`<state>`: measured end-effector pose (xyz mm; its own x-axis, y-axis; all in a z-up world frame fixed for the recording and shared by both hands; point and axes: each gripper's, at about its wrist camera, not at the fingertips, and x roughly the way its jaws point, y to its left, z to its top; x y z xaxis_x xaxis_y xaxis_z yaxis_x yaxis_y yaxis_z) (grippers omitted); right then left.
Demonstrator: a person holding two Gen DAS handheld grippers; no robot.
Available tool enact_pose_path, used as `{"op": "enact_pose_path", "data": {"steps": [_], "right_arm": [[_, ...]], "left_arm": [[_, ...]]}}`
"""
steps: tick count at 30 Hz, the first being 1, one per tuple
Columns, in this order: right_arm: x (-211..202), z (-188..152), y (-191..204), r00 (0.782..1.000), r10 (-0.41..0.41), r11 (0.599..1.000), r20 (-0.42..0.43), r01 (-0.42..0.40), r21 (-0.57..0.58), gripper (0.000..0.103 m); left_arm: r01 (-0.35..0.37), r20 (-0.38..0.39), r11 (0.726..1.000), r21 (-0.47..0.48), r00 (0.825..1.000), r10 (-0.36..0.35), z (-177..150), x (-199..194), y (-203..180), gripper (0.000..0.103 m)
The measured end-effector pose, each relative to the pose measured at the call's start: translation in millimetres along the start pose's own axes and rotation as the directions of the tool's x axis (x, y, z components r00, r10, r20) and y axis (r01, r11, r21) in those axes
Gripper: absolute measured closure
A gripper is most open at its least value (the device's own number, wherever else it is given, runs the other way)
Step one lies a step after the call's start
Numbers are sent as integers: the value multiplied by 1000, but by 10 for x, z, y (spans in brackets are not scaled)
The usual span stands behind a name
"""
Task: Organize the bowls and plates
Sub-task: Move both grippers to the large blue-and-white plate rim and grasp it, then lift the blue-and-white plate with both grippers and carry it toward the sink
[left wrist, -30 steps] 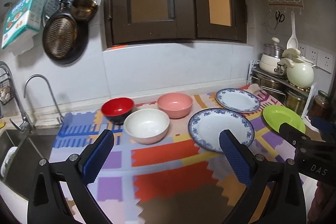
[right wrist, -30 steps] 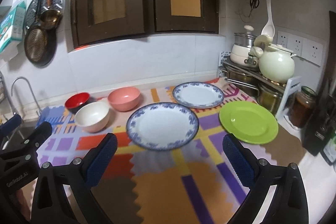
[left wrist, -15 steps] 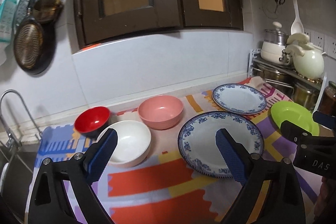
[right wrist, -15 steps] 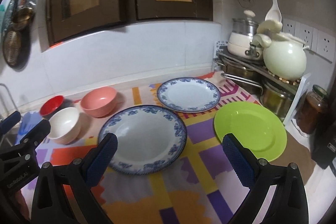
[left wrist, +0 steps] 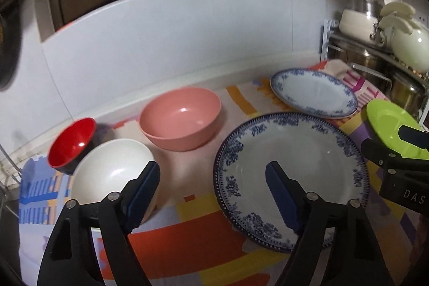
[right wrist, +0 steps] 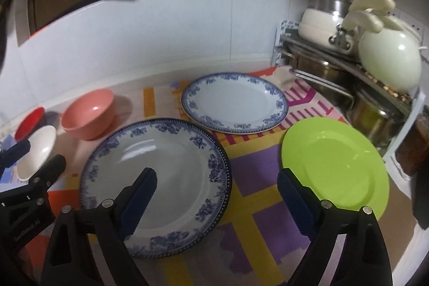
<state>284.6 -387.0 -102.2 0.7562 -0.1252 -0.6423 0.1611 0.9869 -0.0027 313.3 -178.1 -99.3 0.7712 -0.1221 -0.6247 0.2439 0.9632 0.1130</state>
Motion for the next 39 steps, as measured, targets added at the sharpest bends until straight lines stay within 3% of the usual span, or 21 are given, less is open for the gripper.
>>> {"op": "enact_pose_path", "data": {"steps": [10,19,33,39], "right_arm": [[442,22,-63,997,10,1000,-81,-9,8,23],[688,36,-24,992,21,1000,-126,-22,-3,38],[869,15,-25,978,49,999,-204,-51,-5,62],[892,10,-38,976,43,999,-214,-46,-7,65]], "left_arm": [[29,-119,1000,2,992,-28,-34,512,-76,40],[54,-192,998,-27,980,-58,-53,732,-37,51],[104,-218,992,-74,969,-118,-22,839,-13,64],[105,-216,991,-84,969,-121,-20,847,-13,66]]}}
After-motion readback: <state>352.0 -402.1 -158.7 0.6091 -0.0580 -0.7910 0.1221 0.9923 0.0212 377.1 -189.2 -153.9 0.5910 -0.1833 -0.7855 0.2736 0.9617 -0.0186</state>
